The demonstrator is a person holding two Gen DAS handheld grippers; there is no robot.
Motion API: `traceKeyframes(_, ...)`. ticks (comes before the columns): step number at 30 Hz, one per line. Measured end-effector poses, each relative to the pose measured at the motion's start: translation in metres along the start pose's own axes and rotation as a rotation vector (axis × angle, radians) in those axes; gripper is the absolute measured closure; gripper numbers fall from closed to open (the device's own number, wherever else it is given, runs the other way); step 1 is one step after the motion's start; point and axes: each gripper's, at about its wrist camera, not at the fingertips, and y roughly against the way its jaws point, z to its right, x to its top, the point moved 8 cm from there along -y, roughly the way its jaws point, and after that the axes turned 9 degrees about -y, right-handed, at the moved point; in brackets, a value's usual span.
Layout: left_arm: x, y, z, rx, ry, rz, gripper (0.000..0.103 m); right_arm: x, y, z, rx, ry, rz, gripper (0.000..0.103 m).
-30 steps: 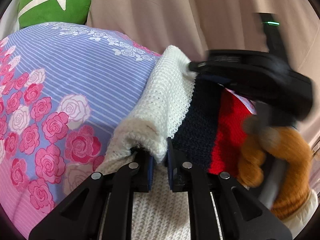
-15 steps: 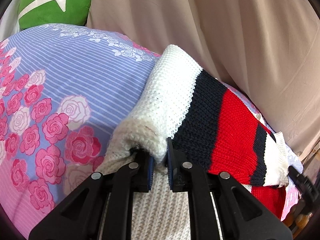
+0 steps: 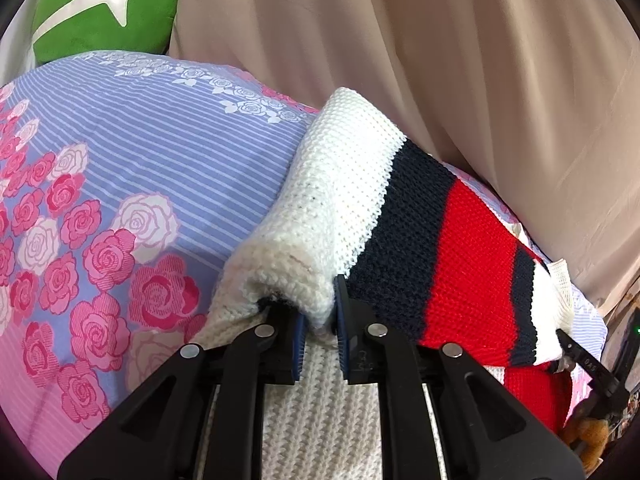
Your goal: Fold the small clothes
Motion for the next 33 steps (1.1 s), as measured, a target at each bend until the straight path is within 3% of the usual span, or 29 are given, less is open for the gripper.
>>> traceKeyframes(4,0.0,0.0,0.0,-0.016,0.007,0.007,0.088,-0.003,0.042,-0.002,0.069,-0.076,0.024,0.08)
traceKeyframes(7,-0.003,0.01,0.004,-0.04,-0.01,0.017,0.073,-0.025,0.085,0.002,0.099,-0.101,0.049,0.049)
traceKeyframes(12,-0.043,0.078,-0.003,-0.043,-0.067,0.022,0.046,-0.103,0.156,0.022,0.069,-0.054,0.03,0.03)
traceKeyframes(17,-0.1,0.15,-0.032,-0.046,-0.069,-0.021,0.032,-0.189,0.192,0.055,0.045,-0.088,-0.048,0.025)
traceKeyframes(22,-0.159,0.188,-0.055,-0.077,0.005,-0.099,0.03,-0.245,0.202,0.059,0.082,-0.153,-0.13,0.025)
traceKeyframes(30,-0.198,0.205,-0.032,-0.199,0.069,-0.137,0.03,-0.27,0.212,0.019,0.181,-0.2,-0.123,0.021)
traceKeyframes(33,-0.201,0.204,-0.021,-0.201,0.05,-0.146,0.03,-0.274,0.213,0.006,0.15,-0.141,-0.107,0.021)
